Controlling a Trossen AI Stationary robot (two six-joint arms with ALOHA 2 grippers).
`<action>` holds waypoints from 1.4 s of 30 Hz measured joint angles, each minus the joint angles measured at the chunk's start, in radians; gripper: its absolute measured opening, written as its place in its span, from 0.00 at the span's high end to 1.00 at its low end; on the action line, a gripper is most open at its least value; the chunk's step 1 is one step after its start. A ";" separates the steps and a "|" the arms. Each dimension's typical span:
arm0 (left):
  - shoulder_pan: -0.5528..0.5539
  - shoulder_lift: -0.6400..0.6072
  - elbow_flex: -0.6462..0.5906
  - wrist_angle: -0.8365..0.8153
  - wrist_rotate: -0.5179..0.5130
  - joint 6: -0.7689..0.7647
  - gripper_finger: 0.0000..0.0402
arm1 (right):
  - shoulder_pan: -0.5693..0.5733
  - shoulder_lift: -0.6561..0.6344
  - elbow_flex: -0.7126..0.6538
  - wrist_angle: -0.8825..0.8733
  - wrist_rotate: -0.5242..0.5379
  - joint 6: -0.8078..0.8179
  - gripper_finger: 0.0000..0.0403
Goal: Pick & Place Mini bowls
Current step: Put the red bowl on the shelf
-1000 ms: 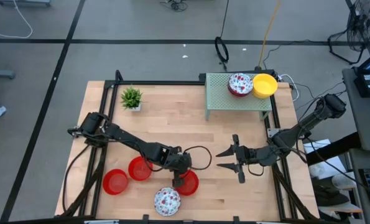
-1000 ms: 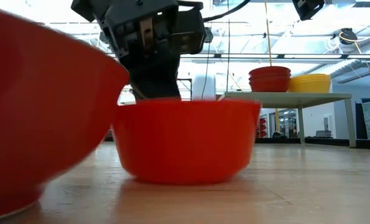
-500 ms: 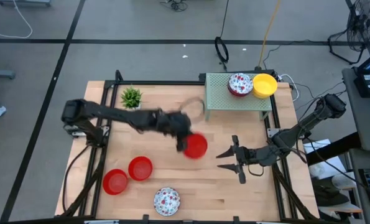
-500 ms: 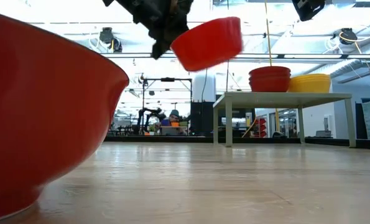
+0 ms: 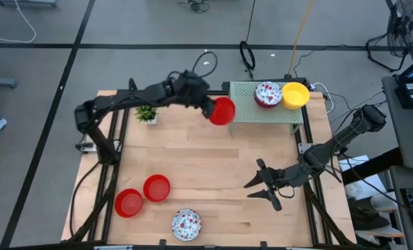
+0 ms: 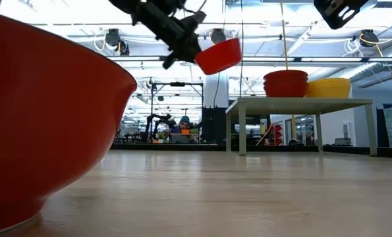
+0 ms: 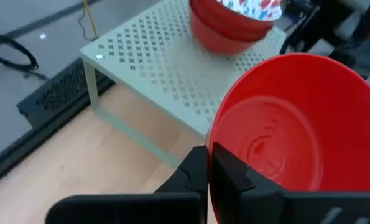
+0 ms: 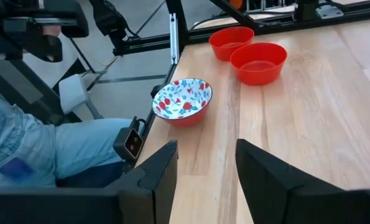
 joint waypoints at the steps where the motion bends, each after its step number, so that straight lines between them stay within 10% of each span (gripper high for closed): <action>1: 0.008 0.024 0.038 -0.037 0.006 0.011 0.99 | 0.000 0.000 0.000 -0.001 0.000 0.000 0.63; 17: 0.020 0.402 0.588 -0.356 0.017 0.048 0.98 | 0.000 0.000 0.000 -0.076 0.002 0.000 0.63; 42: 0.007 0.471 0.600 -0.339 0.022 0.047 0.98 | 0.000 0.000 0.001 -0.122 0.002 -0.008 0.63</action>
